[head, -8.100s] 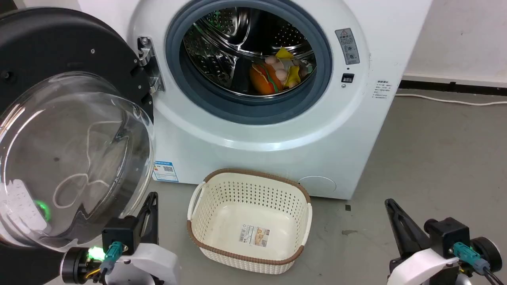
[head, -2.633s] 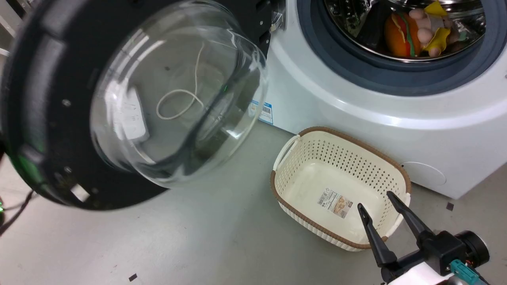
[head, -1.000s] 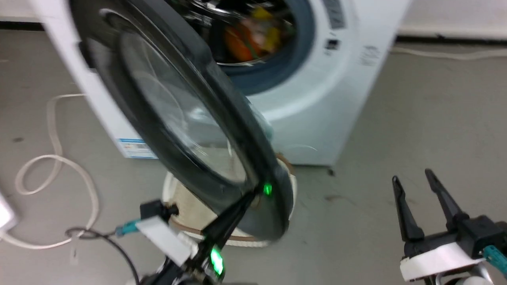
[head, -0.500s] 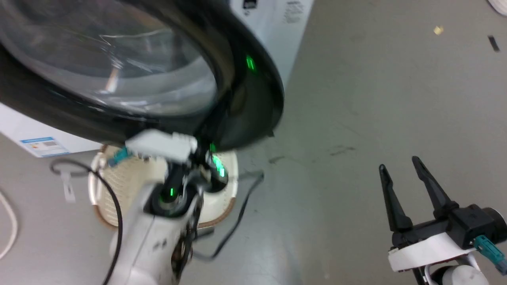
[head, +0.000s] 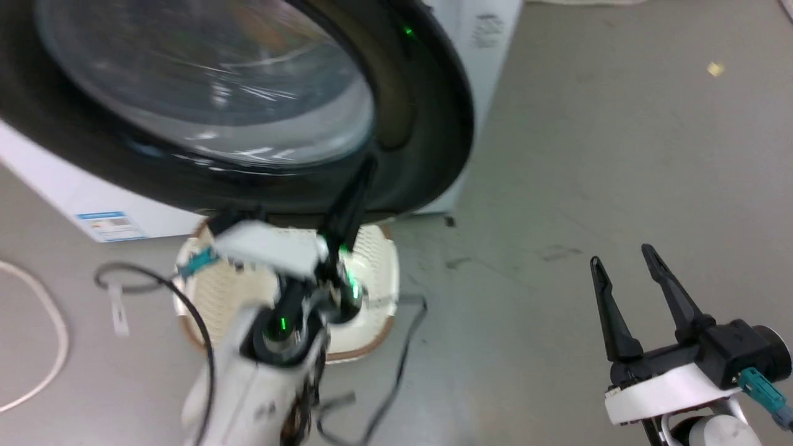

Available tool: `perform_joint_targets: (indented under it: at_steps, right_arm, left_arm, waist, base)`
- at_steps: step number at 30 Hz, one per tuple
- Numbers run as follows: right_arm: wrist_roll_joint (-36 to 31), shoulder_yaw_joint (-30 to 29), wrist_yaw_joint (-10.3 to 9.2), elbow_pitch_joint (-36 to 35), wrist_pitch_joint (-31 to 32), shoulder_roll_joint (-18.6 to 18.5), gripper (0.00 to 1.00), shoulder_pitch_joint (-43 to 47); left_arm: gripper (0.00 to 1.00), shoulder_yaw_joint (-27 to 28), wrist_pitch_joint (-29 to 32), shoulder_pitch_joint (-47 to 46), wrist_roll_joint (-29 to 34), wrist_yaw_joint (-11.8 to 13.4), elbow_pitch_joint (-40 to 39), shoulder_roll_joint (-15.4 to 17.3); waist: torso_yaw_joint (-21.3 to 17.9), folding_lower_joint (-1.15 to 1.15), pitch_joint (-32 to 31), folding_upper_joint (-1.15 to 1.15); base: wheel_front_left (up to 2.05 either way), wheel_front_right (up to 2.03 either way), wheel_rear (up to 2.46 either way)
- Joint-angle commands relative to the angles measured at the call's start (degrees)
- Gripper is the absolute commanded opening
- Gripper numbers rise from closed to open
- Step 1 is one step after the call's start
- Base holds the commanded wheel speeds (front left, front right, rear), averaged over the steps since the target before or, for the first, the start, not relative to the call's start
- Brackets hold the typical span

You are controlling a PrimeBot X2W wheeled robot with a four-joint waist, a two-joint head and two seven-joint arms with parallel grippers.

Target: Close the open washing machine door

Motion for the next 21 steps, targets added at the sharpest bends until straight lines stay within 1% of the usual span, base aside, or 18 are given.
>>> perform_joint_targets:
  at_steps: [1,2,3,6,11,13,15,17,19,21]
  right_arm:
    - [-0.40,0.00,0.05,-0.20,-0.26,0.03,1.00,0.76]
    - [-0.56,-0.05,0.05,-0.22,-0.26,-0.08,1.00,1.16]
    - [-0.67,-0.12,0.05,-0.21,-0.26,-0.25,1.00,1.61]
    - [-0.82,0.16,0.05,-0.15,-0.26,-0.79,1.00,3.00]
    - [-0.93,0.61,0.05,0.16,-0.26,-1.37,1.00,5.48]
    - [-0.79,0.63,0.05,0.37,-0.26,-1.46,1.00,6.34]
    - [-0.73,0.67,0.05,0.54,-0.26,-1.47,1.00,7.13]
    - [-0.78,0.55,0.05,0.58,-0.26,-1.36,1.00,7.85]
    - [-0.56,0.69,0.05,0.65,-0.26,-1.20,1.00,8.45]
    - [-0.35,0.87,0.05,0.88,-0.26,-1.07,1.00,8.72]
  left_arm:
    - [0.00,-0.19,-0.23,2.68,1.92,-0.26,-1.28,0.21]
    - [0.53,-0.36,-0.47,4.45,3.34,-0.26,-2.36,0.33]
    - [1.00,-0.51,-0.98,6.26,4.93,-0.26,-3.43,0.58]
    - [1.00,-1.56,-4.44,11.36,12.09,-0.26,-7.03,3.02]
    - [1.00,-4.93,-15.81,18.06,27.72,-0.26,-10.86,9.64]
    - [1.00,-4.53,-18.21,20.21,33.16,-0.26,-10.95,11.50]
    - [1.00,-2.74,-18.88,21.94,40.96,-0.26,-10.90,13.17]
    - [1.00,1.75,-18.95,23.72,51.44,-0.03,-11.71,13.18]
    - [1.00,6.16,-18.97,25.91,62.08,1.55,-13.58,11.78]
    - [1.00,9.15,-18.98,28.12,71.73,2.56,-16.19,10.25]
  waist:
    - [3.40,0.00,-2.94,-0.01]
    - [4.55,0.00,-3.84,-0.01]
    - [5.82,0.00,-4.81,-0.01]
    - [9.15,0.00,-7.42,-0.01]
    - [13.84,0.00,-11.26,-0.01]
    - [15.29,0.00,-12.56,-0.01]
    - [16.38,0.00,-13.60,-0.01]
    - [17.19,0.00,-14.35,-0.01]
    - [17.56,0.00,-14.74,-0.01]
    - [17.66,0.00,-14.96,-0.01]
  base:
    - [0.00,0.00,0.00]
    - [0.00,0.00,0.00]
    - [0.00,0.00,0.00]
    - [0.00,0.00,0.00]
    - [0.00,0.00,0.00]
    - [0.00,0.00,0.00]
    - [0.00,0.00,0.00]
    - [0.00,0.00,0.00]
    - [0.00,0.00,0.00]
    - [0.00,0.00,0.00]
